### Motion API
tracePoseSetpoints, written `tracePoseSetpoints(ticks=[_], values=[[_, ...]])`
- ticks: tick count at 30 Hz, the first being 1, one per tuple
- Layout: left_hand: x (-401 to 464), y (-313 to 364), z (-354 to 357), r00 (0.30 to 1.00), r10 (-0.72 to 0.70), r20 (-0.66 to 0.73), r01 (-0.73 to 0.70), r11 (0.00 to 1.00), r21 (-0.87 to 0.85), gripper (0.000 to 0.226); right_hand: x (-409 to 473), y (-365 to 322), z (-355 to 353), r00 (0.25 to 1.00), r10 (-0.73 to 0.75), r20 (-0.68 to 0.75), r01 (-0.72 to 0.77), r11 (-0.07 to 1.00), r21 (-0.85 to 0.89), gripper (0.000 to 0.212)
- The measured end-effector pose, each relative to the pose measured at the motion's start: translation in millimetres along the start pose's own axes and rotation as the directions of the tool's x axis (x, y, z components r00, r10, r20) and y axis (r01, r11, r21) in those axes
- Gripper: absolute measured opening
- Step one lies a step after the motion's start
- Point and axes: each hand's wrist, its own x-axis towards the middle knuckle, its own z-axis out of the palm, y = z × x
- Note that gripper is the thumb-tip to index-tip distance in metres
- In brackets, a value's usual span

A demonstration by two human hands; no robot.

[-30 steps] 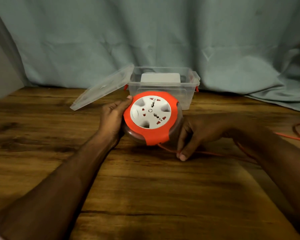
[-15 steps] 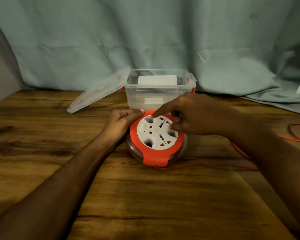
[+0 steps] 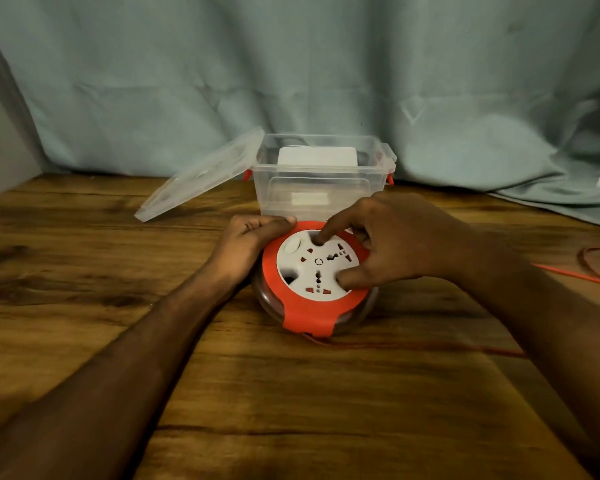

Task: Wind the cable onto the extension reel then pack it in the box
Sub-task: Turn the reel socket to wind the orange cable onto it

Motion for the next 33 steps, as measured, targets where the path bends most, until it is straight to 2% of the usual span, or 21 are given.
tracePoseSetpoints(ticks=[3, 5, 9, 13, 16, 21, 25, 29, 31, 33], values=[[-1.1, 0.9, 1.5, 1.000, 0.007, -0.004, -0.007, 1.000, 0.004, 0.032, 1.4, -4.1, 0.5, 0.996, 0.025, -0.089, -0.028, 0.999, -0.023, 0.063], [-2.3, 1.5, 2.8, 1.000, 0.005, 0.006, -0.005, 1.000, 0.022, 0.031, 0.8, -4.8, -1.8, 0.999, 0.000, -0.040, -0.002, 0.999, -0.042, 0.064], [-3.2, 2.3, 4.1, 1.000, -0.005, 0.007, 0.005, 1.000, 0.029, 0.030, -2.0, -2.2, -8.2, 0.995, -0.007, 0.096, 0.004, 0.999, 0.039, 0.063], [-3.2, 2.7, 4.1, 1.000, -0.018, 0.004, 0.018, 0.999, 0.051, 0.031, -1.9, -4.1, -5.6, 0.999, 0.012, 0.036, -0.008, 0.995, -0.095, 0.065], [-3.7, 3.1, 4.1, 1.000, -0.016, 0.003, 0.016, 0.998, 0.056, 0.031, -2.0, -10.4, 1.0, 0.999, 0.026, -0.028, -0.030, 0.991, -0.130, 0.061], [-4.5, 3.8, 3.0, 1.000, -0.008, 0.000, 0.008, 0.999, 0.043, 0.029, -0.6, -27.3, 15.2, 0.994, 0.047, -0.100, -0.058, 0.992, -0.111, 0.062], [-4.4, 5.0, 2.8, 1.000, -0.016, 0.009, 0.015, 0.999, 0.052, 0.026, 1.9, -28.3, 18.1, 0.992, 0.111, -0.054, -0.114, 0.992, -0.057, 0.061], [-3.1, 3.9, 1.4, 1.000, -0.018, -0.006, 0.018, 0.999, 0.050, 0.028, 1.5, -24.9, 10.6, 0.995, 0.054, -0.080, -0.059, 0.996, -0.066, 0.058], [-2.7, 3.3, 0.8, 1.000, -0.020, -0.012, 0.021, 0.999, 0.046, 0.028, 1.7, -18.9, 5.2, 0.990, 0.000, -0.144, -0.011, 0.997, -0.077, 0.051], [-3.0, 3.6, 0.5, 1.000, -0.019, -0.018, 0.020, 0.999, 0.046, 0.028, 1.6, -15.4, -0.9, 0.981, -0.071, -0.182, 0.052, 0.993, -0.110, 0.028]])
